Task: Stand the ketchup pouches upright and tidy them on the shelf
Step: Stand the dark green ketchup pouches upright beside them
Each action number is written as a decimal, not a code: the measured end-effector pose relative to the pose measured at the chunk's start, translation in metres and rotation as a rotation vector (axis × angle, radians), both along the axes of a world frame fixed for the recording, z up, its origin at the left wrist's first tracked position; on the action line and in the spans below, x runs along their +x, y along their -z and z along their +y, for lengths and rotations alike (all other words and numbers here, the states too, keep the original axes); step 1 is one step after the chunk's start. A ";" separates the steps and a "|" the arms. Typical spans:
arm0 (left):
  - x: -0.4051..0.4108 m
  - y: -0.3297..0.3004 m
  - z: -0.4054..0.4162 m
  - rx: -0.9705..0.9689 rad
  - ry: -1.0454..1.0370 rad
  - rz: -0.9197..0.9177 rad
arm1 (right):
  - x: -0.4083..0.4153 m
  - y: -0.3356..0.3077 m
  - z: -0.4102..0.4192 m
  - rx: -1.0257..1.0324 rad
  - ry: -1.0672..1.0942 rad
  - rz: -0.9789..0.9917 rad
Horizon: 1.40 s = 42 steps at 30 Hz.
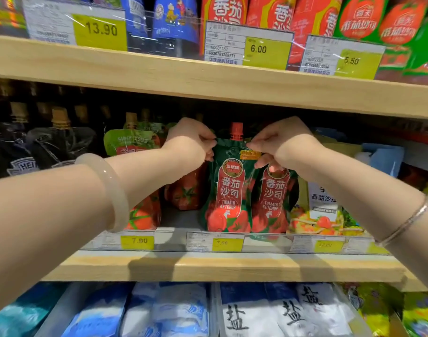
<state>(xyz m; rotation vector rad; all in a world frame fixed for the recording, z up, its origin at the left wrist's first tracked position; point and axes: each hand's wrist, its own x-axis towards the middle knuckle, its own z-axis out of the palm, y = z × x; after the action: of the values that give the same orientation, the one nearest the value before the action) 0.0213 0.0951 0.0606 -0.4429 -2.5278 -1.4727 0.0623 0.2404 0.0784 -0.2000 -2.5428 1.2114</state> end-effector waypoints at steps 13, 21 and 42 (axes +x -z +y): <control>0.005 0.031 -0.016 0.078 0.143 -0.063 | 0.027 -0.005 0.039 0.196 -0.003 0.134; 0.011 0.057 0.002 0.132 0.254 -0.188 | 0.023 -0.013 0.045 0.636 0.110 -0.047; 0.002 0.086 0.010 0.169 0.228 -0.133 | 0.006 0.009 0.069 -0.067 -0.159 -0.240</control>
<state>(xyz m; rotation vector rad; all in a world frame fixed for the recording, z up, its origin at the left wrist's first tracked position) 0.0235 0.1049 -0.0258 -0.6419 -2.4907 -1.8386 0.0687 0.3092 0.0696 -0.1707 -2.7698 1.4101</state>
